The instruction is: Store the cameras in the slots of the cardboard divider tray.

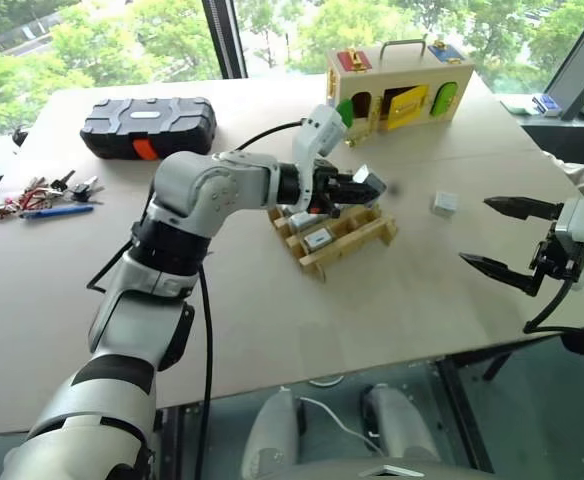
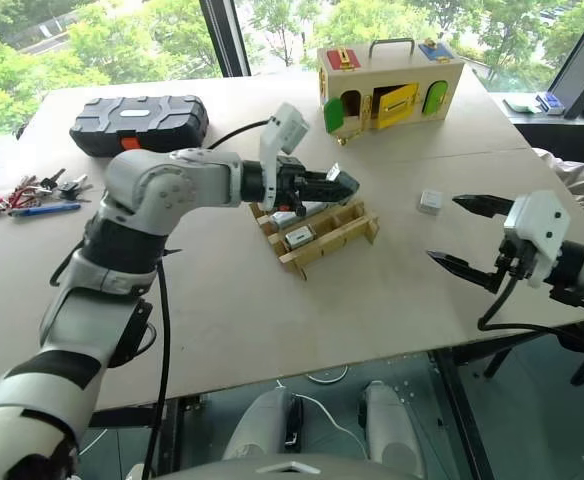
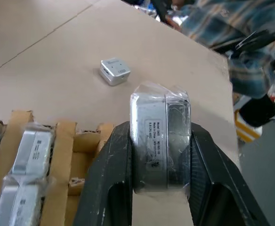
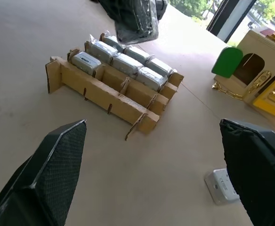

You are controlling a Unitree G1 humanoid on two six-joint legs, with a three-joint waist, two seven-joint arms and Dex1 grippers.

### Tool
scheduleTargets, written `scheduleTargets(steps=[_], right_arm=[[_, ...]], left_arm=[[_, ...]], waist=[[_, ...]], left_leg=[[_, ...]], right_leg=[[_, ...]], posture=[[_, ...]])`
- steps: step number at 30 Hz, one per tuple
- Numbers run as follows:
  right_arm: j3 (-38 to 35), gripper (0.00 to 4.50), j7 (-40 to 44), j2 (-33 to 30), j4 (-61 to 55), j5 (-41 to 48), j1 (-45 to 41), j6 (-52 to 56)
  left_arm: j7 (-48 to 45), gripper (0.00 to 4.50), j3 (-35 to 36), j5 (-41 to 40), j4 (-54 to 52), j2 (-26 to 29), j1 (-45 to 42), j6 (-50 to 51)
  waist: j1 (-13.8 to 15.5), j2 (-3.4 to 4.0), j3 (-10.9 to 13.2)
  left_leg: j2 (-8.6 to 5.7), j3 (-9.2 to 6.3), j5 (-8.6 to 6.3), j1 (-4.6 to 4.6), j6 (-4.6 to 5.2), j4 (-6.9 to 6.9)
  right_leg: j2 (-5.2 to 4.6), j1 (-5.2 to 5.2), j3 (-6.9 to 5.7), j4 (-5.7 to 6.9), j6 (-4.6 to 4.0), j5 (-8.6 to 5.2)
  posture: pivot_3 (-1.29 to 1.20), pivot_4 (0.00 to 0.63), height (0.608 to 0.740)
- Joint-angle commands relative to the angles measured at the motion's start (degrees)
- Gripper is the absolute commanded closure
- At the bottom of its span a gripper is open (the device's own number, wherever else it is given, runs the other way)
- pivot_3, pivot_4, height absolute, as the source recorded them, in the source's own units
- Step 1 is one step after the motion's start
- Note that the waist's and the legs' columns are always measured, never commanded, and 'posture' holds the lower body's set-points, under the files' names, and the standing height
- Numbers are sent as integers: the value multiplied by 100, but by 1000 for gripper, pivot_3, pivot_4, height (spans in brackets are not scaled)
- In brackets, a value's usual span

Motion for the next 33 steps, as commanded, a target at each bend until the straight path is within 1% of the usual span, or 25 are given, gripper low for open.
scheduleTargets(steps=[1, 5, 8, 13, 21, 25, 29, 33], right_arm=[[-56, 0, -30, -47, -161, 91, -116, -123], [-10, 0, -192, 47, -354, 42, 4, -148], [-70, 0, -254, 60, -439, 23, 151, -174], [-227, 0, -311, 6, -606, 99, 408, -146], [-333, 0, -355, -41, -750, 163, 599, -95], [-351, 0, -360, -51, -788, 177, 650, -76], [-342, 0, -384, -30, -790, 142, 681, -108], [-293, 0, -437, 1, -813, 116, 690, -134]], left_arm=[[-647, 3661, -299, 717, 471, -49, -321, -364], [-1219, 3661, -487, 1285, 1239, -214, -560, -516], [-1541, 3661, -562, 1650, 1627, -295, -685, -605], [-2038, 3661, -756, 2175, 1875, -328, -721, -604], [-2388, 3661, -871, 2838, 2173, -488, -738, -740], [-2646, 3661, -833, 3005, 2273, -493, -787, -719], [-3002, 3661, -570, 2834, 2185, -515, -888, -445], [-3100, 3661, -577, 2952, 2078, -468, -788, -443]], waist=[[-15, 0, 0], [2, -1, 1], [9, -1, 1], [11, -1, 2], [14, -1, 1], [11, -1, 1], [9, -1, 1], [9, -1, 2]], left_leg=[[0, 1, 0, 0, 0, 0], [0, 1, 0, -5, 0, 1], [-1, 1, 0, -9, 0, 1], [-1, 0, -1, -14, 1, 1], [-2, -2, -1, -12, 1, 4], [-2, -2, -1, -12, 1, 4], [-2, -3, -1, -12, 1, 4], [-2, -3, -1, -15, 1, 4]], right_leg=[[0, 0, 1, 0, 0, 0], [0, -3, 1, 0, 1, 0], [-1, -4, 1, -1, 1, -1], [-3, -6, 2, -2, 5, -2], [-2, -5, 2, -1, 6, -3], [-2, -4, 2, 0, 6, -3], [-1, -5, 2, 1, 6, -3], [-1, -6, 2, 0, 6, -3]], posture=[[0, 150, 740], [0, 150, 740], [0, 150, 740], [0, 150, 740], [0, 150, 740], [0, 150, 740], [0, 150, 740], [0, 150, 740]])
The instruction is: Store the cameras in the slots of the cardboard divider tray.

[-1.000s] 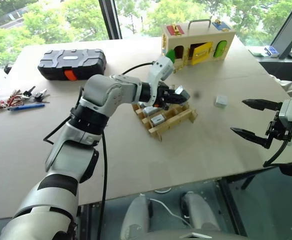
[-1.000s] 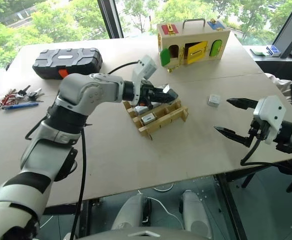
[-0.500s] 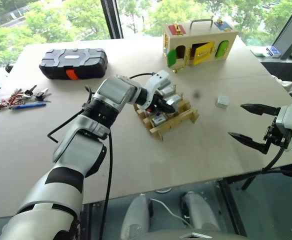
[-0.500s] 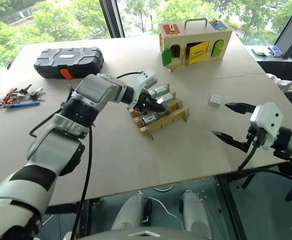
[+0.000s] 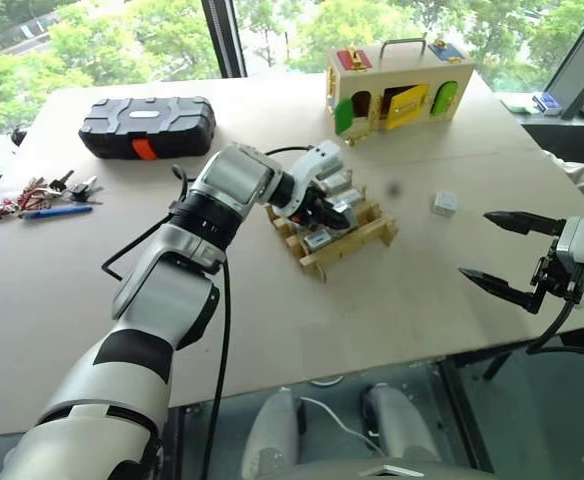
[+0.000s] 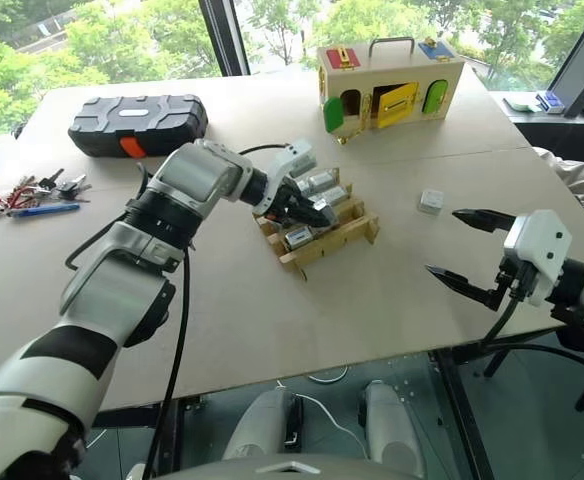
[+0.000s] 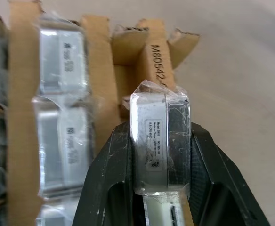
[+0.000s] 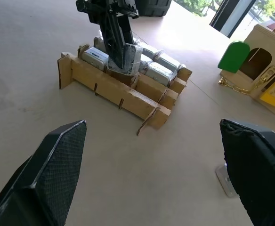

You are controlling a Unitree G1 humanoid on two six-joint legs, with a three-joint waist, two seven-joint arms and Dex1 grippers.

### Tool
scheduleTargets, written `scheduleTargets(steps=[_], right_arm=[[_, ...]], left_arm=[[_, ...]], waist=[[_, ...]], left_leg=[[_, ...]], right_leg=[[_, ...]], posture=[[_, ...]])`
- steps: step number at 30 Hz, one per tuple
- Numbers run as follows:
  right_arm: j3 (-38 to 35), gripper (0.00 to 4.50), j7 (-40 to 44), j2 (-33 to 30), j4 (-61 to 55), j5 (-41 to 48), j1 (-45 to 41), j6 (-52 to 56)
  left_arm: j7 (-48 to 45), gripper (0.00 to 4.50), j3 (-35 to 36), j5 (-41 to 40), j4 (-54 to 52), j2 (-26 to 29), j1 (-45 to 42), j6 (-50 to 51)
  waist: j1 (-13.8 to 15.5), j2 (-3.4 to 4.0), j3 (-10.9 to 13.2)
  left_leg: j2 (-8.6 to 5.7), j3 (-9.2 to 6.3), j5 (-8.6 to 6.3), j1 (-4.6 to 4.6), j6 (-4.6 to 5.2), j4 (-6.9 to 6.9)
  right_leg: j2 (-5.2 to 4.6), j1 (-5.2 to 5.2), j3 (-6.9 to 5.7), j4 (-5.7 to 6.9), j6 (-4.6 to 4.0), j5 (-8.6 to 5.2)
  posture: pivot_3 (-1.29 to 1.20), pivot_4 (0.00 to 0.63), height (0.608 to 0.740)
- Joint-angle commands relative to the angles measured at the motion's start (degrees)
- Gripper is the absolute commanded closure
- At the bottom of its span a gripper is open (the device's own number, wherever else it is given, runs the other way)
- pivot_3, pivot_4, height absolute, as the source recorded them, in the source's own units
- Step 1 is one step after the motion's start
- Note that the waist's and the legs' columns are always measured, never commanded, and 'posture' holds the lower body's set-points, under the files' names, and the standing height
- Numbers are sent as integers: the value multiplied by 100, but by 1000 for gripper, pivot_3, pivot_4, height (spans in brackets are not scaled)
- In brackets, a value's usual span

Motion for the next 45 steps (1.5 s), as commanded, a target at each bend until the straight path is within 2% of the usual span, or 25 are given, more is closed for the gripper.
scheduleTargets(steps=[1, 10, 19, 21, 22, 27, 33, 36, 39, 42, 45], right_arm=[[-127, 0, -91, -20, -214, 29, 7, -95], [-132, 0, -170, -20, -308, 60, 92, -73], [-203, 0, -166, -62, -402, 69, 257, -78], [-227, 0, -161, -70, -417, 77, 284, -73], [-236, 0, -156, -76, -416, 78, 291, -75], [-252, 0, -128, -96, -350, 74, 273, -96], [-170, 0, -143, -82, -284, 36, 192, -120], [91, 0, -673, 8, -168, -387, -24, 68], [408, 0, -1182, 173, 20, -688, -361, 313], [635, 0, -1656, 406, 320, -527, -906, 1141], [987, 0, -2132, 703, 610, -861, -1384, 1372]], left_arm=[[-88, 3661, 88, 94, -169, 41, -34, -57], [294, 3661, 71, 642, 238, -140, -21, -672], [313, 3661, 18, 829, -289, -179, 30, -525], [479, 2629, 153, 791, -565, -193, 31, -197], [535, 2396, 203, 759, -713, -194, 21, -6], [738, 149, 386, 513, -1635, -130, 134, 798], [1122, 42, 1262, -46, -1898, -259, 103, 1252], [1383, 42, 2249, -520, -1820, -261, 151, 1305], [1638, 42, 3110, -745, -2486, -248, 1046, -219], [971, 42, 3533, -1324, -2910, 196, 1868, -365], [639, 42, 3950, -1834, -3417, 438, 2651, -668]], waist=[[1, 0, 0], [1, 0, 0], [-2, 0, 0], [-1, 0, 0], [-1, 0, 0], [-1, 0, 0], [-11, 0, 0], [-31, 0, 0], [-62, 13, -8], [-69, 16, -9], [-93, 14, -7]], left_leg=[[0, 0, 0, 0, 0, 0], [0, -1, 0, 2, 0, 1], [0, -1, 0, 3, 0, 6], [0, -3, 0, 3, 0, 5], [0, -3, 0, 2, 0, 5], [0, -3, 0, 0, 0, 5], [1, -4, 0, 5, 0, 5], [2, -4, 0, 8, 0, 5], [7, 6, 0, 19, 0, 4], [15, 15, 1, 24, -1, -3], [19, 22, 2, 16, -2, -1]], right_leg=[[0, 0, 0, 0, 0, 0], [1, 1, 0, 2, 0, 0], [2, 1, 1, 6, 1, 1], [2, 1, 1, 6, 1, 1], [2, 1, 1, 6, 1, 1], [1, 1, 1, 5, 13, 8], [3, 1, 1, 7, 11, 6], [4, 2, 1, 9, 11, 6], [7, 3, 9, 10, 12, 7], [14, 0, 16, 19, -4, 25], [17, -11, 21, 26, -4, 27]], posture=[[0, 150, 740], [0, 150, 740], [0, 150, 740], [0, 150, 740], [0, 150, 740], [0, 150, 740], [0, 150, 740], [0, 150, 740], [0, 150, 740], [0, 150, 740], [0, 150, 740]])
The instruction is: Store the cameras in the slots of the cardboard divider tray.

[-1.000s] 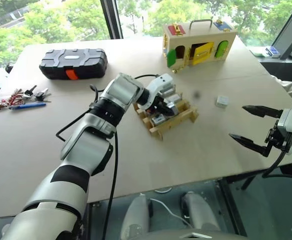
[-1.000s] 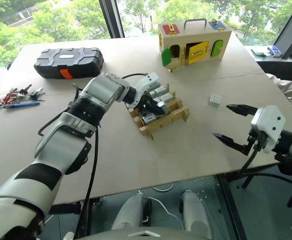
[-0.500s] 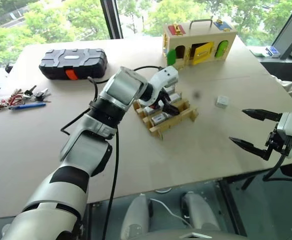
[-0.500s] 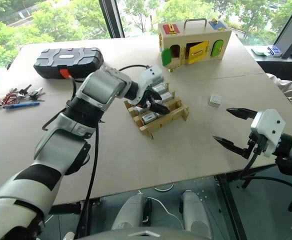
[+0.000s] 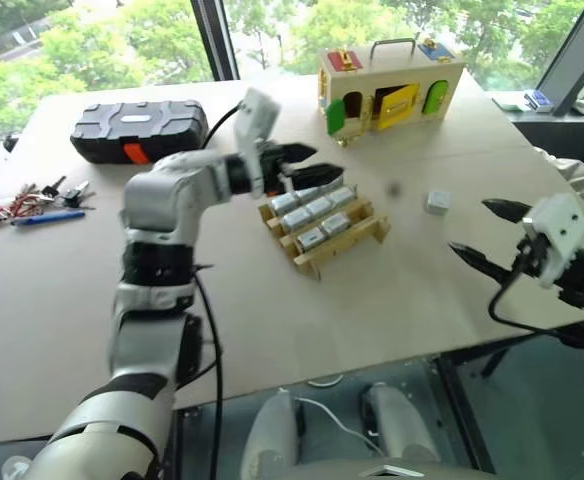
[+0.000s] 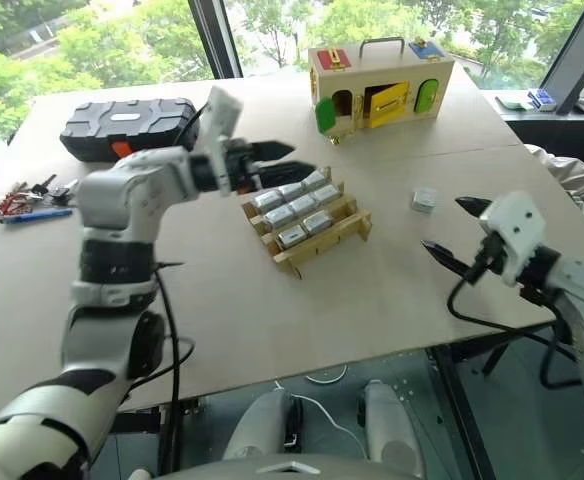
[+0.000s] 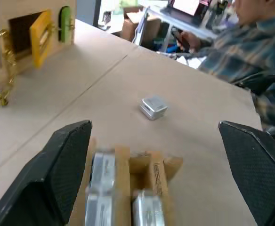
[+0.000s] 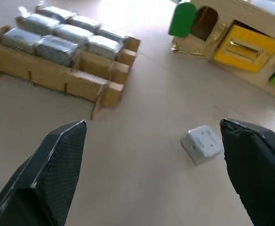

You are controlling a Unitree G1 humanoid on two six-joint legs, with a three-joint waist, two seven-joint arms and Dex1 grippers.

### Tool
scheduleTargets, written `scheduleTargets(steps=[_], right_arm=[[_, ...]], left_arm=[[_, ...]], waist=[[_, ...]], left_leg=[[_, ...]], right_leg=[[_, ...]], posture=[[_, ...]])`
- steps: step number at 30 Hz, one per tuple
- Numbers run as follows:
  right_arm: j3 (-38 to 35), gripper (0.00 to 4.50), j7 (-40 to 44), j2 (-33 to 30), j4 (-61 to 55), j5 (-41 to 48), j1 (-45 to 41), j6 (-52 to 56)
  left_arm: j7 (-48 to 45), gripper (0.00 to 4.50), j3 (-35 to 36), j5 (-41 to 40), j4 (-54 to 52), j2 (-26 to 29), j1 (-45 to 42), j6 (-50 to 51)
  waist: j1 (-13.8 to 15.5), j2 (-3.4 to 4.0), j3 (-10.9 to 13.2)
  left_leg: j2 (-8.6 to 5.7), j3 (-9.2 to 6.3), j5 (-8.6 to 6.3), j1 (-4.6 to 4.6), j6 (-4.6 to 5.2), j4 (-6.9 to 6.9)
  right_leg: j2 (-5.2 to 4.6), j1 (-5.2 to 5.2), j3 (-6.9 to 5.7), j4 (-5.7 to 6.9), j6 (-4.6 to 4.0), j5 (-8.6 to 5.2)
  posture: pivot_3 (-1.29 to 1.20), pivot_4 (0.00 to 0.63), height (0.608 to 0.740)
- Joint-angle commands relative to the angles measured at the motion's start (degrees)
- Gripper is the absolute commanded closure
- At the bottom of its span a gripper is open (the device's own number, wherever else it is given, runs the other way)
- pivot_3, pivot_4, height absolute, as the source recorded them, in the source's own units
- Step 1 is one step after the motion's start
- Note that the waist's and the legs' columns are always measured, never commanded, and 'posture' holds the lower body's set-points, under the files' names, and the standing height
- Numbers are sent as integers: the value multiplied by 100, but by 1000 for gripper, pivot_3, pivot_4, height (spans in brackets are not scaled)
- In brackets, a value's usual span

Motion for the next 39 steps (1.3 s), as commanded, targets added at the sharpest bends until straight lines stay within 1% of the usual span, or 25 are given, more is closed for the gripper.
scheduleTargets(steps=[1, 3, 4, 5, 8, 13, 16, 19, 21, 26, 27, 28, 29, 30, 32, 33, 35, 36, 39], right_arm=[[314, 0, -713, 320, 260, -414, -484, 182], [458, 0, -1123, 611, 477, -598, -746, 349], [569, 0, -1278, 749, 614, -724, -883, 401], [696, 0, -1484, 879, 762, -880, -1037, 512], [894, 0, -2445, 1292, 1322, -1452, -1561, 1026], [671, 0, -3106, 1912, 2401, -1514, -2250, 1317], [540, 0, -3229, 2099, 2837, -1439, -2457, 1245], [470, 0, -3273, 2229, 3276, -1412, -2661, 1104], [435, 0, -3358, 2249, 3624, -1460, -2808, 978], [408, 0, -3273, 2223, 4248, -1476, -3040, 634], [402, 399, -3259, 2215, 4336, -1481, -3072, 581], [409, 516, -3233, 2202, 4415, -1490, -3090, 527], [416, 724, -3213, 2191, 4473, -1497, -3101, 483], [440, 1341, -3189, 2172, 4514, -1519, -3097, 442], [469, 1913, -3124, 2132, 4515, -1541, -3061, 355], [484, 2574, -3063, 2107, 4475, -1550, -3024, 300], [570, 2574, -2932, 2003, 4225, -1637, -2858, 179], [691, 2574, -2730, 1891, 3873, -1702, -2654, -4], [1022, 2574, -2135, 1444, 2551, -1849, -1891, -356]], left_arm=[[-442, 42, 422, -549, -866, 260, 584, -550], [-458, 42, 509, -630, -1153, 345, 988, -836], [-600, 42, 519, -650, -1309, 455, 1261, -1047], [-782, 42, 560, -691, -1464, 570, 1554, -1251], [-959, 42, 763, -888, -1759, 807, 2170, -1562], [-1047, 42, 1171, -1095, -2043, 1141, 3012, -1931], [-1015, 42, 1251, -1161, -2231, 1249, 3406, -2099], [-869, 42, 1293, -1318, -2466, 1231, 3628, -2122], [-769, 42, 1302, -1423, -2610, 1208, 3693, -2122], [-573, 42, 1338, -1722, -2816, 1250, 3737, -2107], [-555, 0, 1334, -1776, -2842, 1260, 3734, -2100], [-545, 0, 1320, -1787, -2853, 1265, 3726, -2132], [-535, 0, 1306, -1792, -2858, 1273, 3724, -2157], [-521, 0, 1289, -1802, -2862, 1277, 3713, -2173], [-478, 0, 1265, -1862, -2878, 1285, 3695, -2138], [-463, 0, 1246, -1883, -2888, 1296, 3691, -2129], [-325, 0, 1174, -1978, -2928, 1336, 3661, -1940], [-204, 0, 1074, -1986, -2990, 1367, 3634, -1786], [626, 0, 941, -2485, -3177, 1240, 3364, -981]], waist=[[38, -6, 2], [61, -6, 1], [111, -7, 1], [95, -9, 0], [83, -6, 0], [65, -7, 0], [73, -7, 0], [68, -7, 0], [52, -7, 0], [27, -7, 0], [13, -6, 0], [0, -6, 0], [-16, -6, 0], [-34, -7, 0], [-76, -6, 0], [-79, -6, 0], [-81, -6, 0], [-80, -6, 0], [-14, -3, 2]], left_leg=[[0, 1, 0, -2, 0, 4], [0, 2, 0, -2, 0, 6], [-1, 9, 0, -1, 0, 6], [-2, 6, 0, -5, 0, 6], [-4, 19, 0, -3, 0, 5], [-2, 26, -1, -2, 0, 3], [-2, 25, -1, -3, 0, -4], [-2, 27, -1, -6, 1, -4], [-2, 30, -1, -6, 1, -4], [0, 28, -1, -2, 1, -6], [0, 27, -1, -2, 1, -7], [0, 27, -1, -2, 1, -7], [0, 27, -1, -3, 1, -7], [0, 27, -1, -4, 1, -7], [0, 28, -1, -4, 1, -7], [0, 28, -1, -3, 1, -8], [0, 27, -1, -2, 1, -9], [0, 27, -1, -2, 1, -9], [-1, 17, -2, -8, 2, -16]], right_leg=[[0, -2, 0, 1, 0, 0], [0, 0, -1, -2, -3, -2], [-2, -1, 6, -1, -8, -5], [-4, 0, 3, -1, -9, -6], [-7, -1, 14, -5, -14, -7], [-5, -5, 21, -6, -15, -8], [-4, -7, 20, -7, -14, -7], [-7, -6, 21, -13, -13, -7], [-7, -6, 24, -14, -13, -6], [-2, -6, 23, -12, -9, -4], [-2, -6, 23, -12, -9, -4], [-1, -6, 23, -12, -6, -2], [-2, -6, 23, -12, -4, -1], [-2, -6, 24, -13, -2, 0], [-2, -6, 25, -13, -2, 0], [-2, -6, 25, -13, -2, 0], [0, -7, 25, -13, -3, 0], [0, -7, 25, -13, -3, -1], [-2, -7, 18, -17, 2, 0]], posture=[[0, 150, 740], [0, 150, 740], [0, 150, 740], [0, 150, 740], [0, 150, 740], [0, 150, 740], [0, 150, 740], [0, 150, 740], [0, 150, 740], [0, 150, 740], [0, 150, 740], [0, 150, 740], [0, 150, 740], [0, 150, 740], [0, 150, 740], [0, 150, 740], [0, 150, 740], [0, 150, 740], [0, 150, 740]])
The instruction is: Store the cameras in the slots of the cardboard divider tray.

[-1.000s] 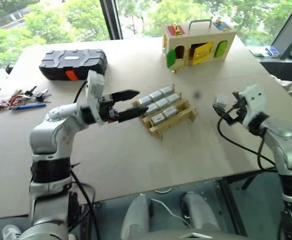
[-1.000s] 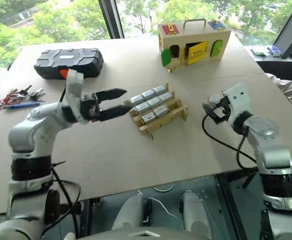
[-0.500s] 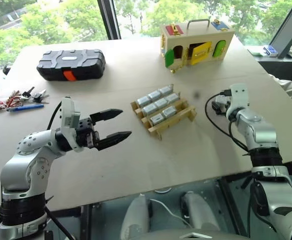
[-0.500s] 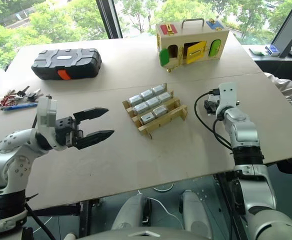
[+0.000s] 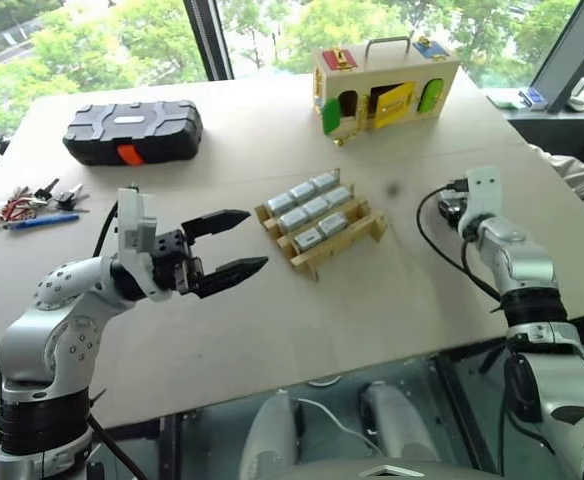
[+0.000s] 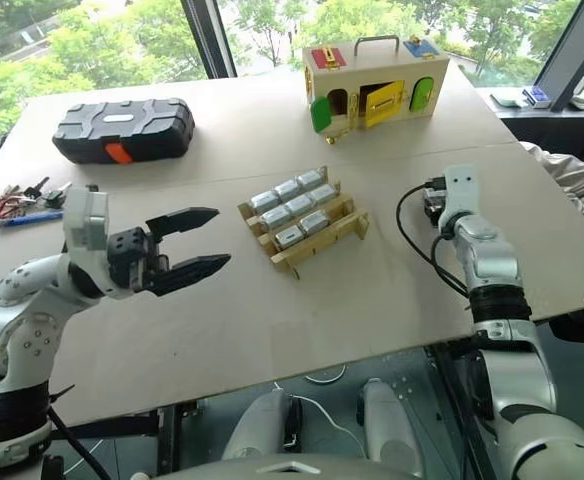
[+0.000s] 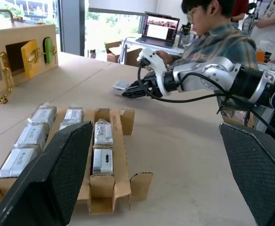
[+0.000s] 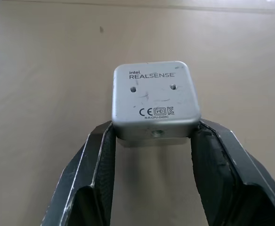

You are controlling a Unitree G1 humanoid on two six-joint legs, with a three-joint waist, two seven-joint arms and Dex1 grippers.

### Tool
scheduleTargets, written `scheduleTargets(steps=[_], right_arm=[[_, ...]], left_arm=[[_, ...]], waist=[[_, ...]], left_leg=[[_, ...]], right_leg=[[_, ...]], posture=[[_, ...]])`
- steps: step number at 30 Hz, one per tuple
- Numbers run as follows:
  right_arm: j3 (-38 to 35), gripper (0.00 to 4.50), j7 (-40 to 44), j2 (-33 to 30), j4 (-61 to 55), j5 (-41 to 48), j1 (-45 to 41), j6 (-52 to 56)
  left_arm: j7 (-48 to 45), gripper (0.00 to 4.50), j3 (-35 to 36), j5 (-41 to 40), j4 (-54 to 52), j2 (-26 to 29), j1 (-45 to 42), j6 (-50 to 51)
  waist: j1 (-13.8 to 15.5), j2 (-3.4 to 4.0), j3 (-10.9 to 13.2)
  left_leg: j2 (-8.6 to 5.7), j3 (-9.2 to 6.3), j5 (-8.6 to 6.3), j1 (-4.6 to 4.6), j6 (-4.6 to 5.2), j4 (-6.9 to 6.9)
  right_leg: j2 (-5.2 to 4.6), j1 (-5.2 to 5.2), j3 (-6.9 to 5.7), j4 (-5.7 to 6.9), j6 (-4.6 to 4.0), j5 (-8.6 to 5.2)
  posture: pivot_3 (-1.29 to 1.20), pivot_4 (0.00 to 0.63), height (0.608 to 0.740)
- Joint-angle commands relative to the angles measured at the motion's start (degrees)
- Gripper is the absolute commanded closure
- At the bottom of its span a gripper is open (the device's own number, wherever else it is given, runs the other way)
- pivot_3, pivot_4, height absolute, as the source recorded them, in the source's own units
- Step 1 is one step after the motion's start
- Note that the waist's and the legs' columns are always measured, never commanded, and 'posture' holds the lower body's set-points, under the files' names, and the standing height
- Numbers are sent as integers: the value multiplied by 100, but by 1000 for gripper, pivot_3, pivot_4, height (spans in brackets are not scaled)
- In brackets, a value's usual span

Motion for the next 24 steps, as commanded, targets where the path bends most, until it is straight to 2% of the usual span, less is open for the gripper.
scheduleTargets(steps=[1, 3, 6, 9, 13, 22, 24], right_arm=[[251, 2574, 598, -442, -1469, -150, 545, -478], [415, 2574, 1003, -766, -2313, -229, 1034, -923], [636, 2574, 1667, -1220, -3775, -201, 1694, -1486], [971, 2574, 2024, -1429, -4736, -233, 1849, -1618], [1254, 2574, 2199, -1291, -5292, -144, 1602, -1605], [1387, 2574, 2352, -1068, -5635, 4, 1217, -1241], [1413, 2665, 2354, -1018, -5656, 12, 1187, -1196]], left_arm=[[814, 0, -125, -555, -411, -62, -307, 697], [1510, 0, -226, -1188, -345, -139, -661, 1537], [2884, 0, -347, -2878, 140, -482, -1465, 2647], [3805, 0, -600, -3645, 738, -802, -2108, 3164], [4038, 0, -945, -3754, 994, -1013, -2487, 3432], [3709, 0, -950, -3562, 1483, -968, -2766, 3452], [3631, 533, -989, -3523, 1466, -962, -2776, 3477]], waist=[[-3, 1, 1], [-35, 2, 1], [4, 2, 2], [-40, -9, -2], [-57, -14, -3], [0, -15, -3], [11, -15, -3]], left_leg=[[0, 0, 0, -2, 0, 0], [-1, 6, -1, -2, 0, 1], [0, 4, 0, 2, 0, 3], [3, -8, 0, 8, 0, 5], [9, -4, 1, 29, -1, 16], [8, -7, 2, 18, -3, 16], [8, -7, 2, 14, -3, 16]], right_leg=[[-1, -1, 1, -3, 3, 0], [-2, -1, 7, -4, 4, 1], [0, -1, 7, 1, 26, -11], [4, 3, -3, 5, 29, -12], [31, 6, 19, 26, 16, -18], [35, 2, 22, 23, -10, -19], [35, 2, 22, 17, -19, -13]], posture=[[0, 150, 740], [0, 150, 740], [0, 150, 740], [0, 150, 740], [0, 150, 740], [0, 150, 740], [0, 150, 740]])
